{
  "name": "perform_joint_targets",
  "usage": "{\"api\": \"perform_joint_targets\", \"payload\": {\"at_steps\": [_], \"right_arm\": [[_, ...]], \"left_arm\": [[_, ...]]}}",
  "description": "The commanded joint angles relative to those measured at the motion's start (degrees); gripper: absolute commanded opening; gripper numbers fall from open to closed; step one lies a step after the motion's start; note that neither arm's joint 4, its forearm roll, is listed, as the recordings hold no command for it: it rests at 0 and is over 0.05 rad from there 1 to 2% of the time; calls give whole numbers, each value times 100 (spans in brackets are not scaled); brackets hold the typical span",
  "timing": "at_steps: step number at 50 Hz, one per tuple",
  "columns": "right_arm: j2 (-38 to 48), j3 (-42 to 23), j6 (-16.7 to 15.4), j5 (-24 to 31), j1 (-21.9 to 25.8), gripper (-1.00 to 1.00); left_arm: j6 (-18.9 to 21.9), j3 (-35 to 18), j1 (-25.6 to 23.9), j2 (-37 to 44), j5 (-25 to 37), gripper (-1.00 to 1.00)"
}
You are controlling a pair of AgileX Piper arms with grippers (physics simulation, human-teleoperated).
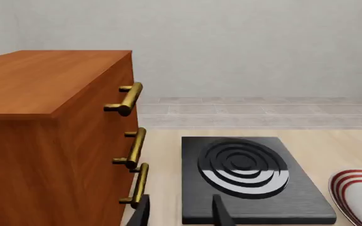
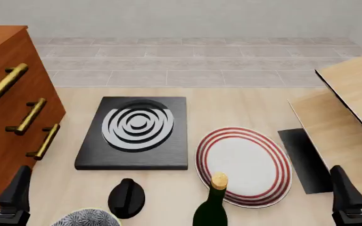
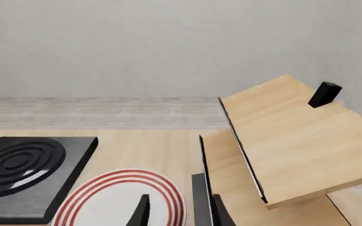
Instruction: Put the bowl on the top of the cabinet.
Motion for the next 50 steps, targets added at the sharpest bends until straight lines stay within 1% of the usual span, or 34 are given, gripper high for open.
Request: {"api": "perform_joint_targets", "payload": {"at_steps": [1, 15, 16, 17, 18, 19, 20, 21, 22, 23, 24, 25, 26, 27, 28, 29, 31, 33, 36, 38, 39, 41, 43, 44, 45, 46, 47, 50], "right_arm": [[19, -15, 0, 0, 0, 100], [30, 1, 0, -27, 0, 100], [31, 1, 2, -27, 2, 100], [30, 1, 0, -27, 0, 100], [32, 1, -2, -27, 1, 100], [31, 1, -1, -27, 1, 100], [30, 1, 0, -27, 1, 100], [32, 1, -1, -27, 1, 100], [31, 1, 0, -27, 0, 100], [31, 1, 0, -27, 0, 100], [31, 1, -1, -27, 0, 100], [31, 1, -1, -27, 0, 100], [31, 1, 1, -27, 0, 100], [32, 1, -1, -27, 1, 100], [31, 1, 1, -27, 0, 100], [31, 1, -1, -27, 0, 100], [31, 1, -1, -27, 0, 100], [31, 1, -1, -27, 0, 100], [30, 1, -1, -27, 1, 100], [30, 1, -2, -27, 0, 100], [30, 1, -2, -27, 0, 100], [31, 1, 0, -27, 0, 100], [31, 1, -2, -27, 1, 100], [31, 1, -1, -27, 0, 100], [31, 1, -1, -27, 0, 100], [31, 1, -1, -27, 0, 100], [31, 1, -1, -27, 0, 100], [31, 1, -1, -27, 1, 100]], "left_arm": [[10, -12, -1, 20, -11, 100], [13, -2, 2, 34, -37, 100], [14, -3, -109, 11, -2, 100], [83, -40, -8, 1, 129, 100], [121, -164, -47, -9, 78, 100], [117, -365, -73, -14, 294, 100], [78, -593, -102, -12, 731, 100], [59, -747, -111, -12, 870, 100], [83, -920, -102, -12, 1153, 100], [83, -924, -102, -9, 1154, 100], [185, -1074, -194, -5, 1438, 100], [112, -1216, -132, 38, 1747, 100], [259, -1368, -118, 57, 1965, 100], [89, -1348, -68, 449, 2042, 100], [109, -1378, -41, 485, 2140, 100], [267, -1468, -146, 367, 2375, 100], [126, -1517, -171, 585, 2606, 100], [119, -1752, -269, 553, 3030, 100], [-67, -2125, -424, 730, 3650, 100], [92, -2349, -471, 769, 3931, 100], [93, -2352, -471, 768, 3935, 100], [-57, -2653, -576, 1029, 4499, 100], [246, -2894, -668, 1039, 4852, 100], [176, -2963, -757, 1131, 5017, 100], [175, -2965, -757, 1131, 5019, 100], [128, -3211, -772, 1238, 5202, 100], [128, -3214, -772, 1239, 5205, 100], [128, -3592, -846, 1405, 5538, 100]]}}
